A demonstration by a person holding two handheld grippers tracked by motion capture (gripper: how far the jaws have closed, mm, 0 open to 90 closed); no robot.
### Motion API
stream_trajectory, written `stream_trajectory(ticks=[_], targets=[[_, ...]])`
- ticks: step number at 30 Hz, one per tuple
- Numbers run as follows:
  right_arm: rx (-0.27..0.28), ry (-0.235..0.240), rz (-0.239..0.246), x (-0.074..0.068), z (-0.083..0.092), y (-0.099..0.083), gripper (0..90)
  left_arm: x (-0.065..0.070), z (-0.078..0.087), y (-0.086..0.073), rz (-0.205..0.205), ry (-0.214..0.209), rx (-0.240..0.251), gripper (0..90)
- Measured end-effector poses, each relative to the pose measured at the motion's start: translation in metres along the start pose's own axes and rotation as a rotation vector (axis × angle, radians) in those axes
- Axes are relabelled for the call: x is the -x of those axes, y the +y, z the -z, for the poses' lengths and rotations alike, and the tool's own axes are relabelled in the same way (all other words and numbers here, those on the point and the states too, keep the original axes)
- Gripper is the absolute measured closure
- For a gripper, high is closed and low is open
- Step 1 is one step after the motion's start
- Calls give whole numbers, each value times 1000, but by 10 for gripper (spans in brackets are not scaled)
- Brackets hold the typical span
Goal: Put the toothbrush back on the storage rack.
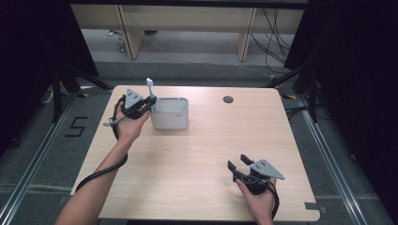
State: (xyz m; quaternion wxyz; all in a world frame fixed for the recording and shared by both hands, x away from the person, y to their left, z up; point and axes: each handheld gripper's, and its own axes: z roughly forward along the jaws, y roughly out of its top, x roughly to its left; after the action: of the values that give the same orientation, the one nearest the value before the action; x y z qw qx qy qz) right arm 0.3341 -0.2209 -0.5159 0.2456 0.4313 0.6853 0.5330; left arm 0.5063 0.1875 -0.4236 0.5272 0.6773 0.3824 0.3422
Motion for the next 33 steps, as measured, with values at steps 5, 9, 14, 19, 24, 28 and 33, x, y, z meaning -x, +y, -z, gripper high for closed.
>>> stream_trajectory(ticks=[5, 9, 14, 19, 24, 28, 33], targets=[[-7, -7, 4, 0, 0, 0, 388, 0, -2, -1, 3, 0, -10, 830], [-2, -1, 0, 0, 0, 0, 388, 0, -4, -3, 5, 0, -21, 830], [-1, -9, 9, 1, 0, 0, 388, 0, -6, -5, 7, -4, -35, 830], [-4, -1, -3, 0, 0, 0, 387, 1, -8, -6, 8, -6, -50, 829], [-10, -10, -4, 0, 1, 0, 386, 0, -9, -7, 7, -7, -61, 829], [-4, 0, -2, 0, 0, 0, 386, -1, -9, -7, 8, -6, -66, 829], [-5, 0, -3, 0, 0, 0, 386, -2, -10, -9, 9, -3, -78, 829]])
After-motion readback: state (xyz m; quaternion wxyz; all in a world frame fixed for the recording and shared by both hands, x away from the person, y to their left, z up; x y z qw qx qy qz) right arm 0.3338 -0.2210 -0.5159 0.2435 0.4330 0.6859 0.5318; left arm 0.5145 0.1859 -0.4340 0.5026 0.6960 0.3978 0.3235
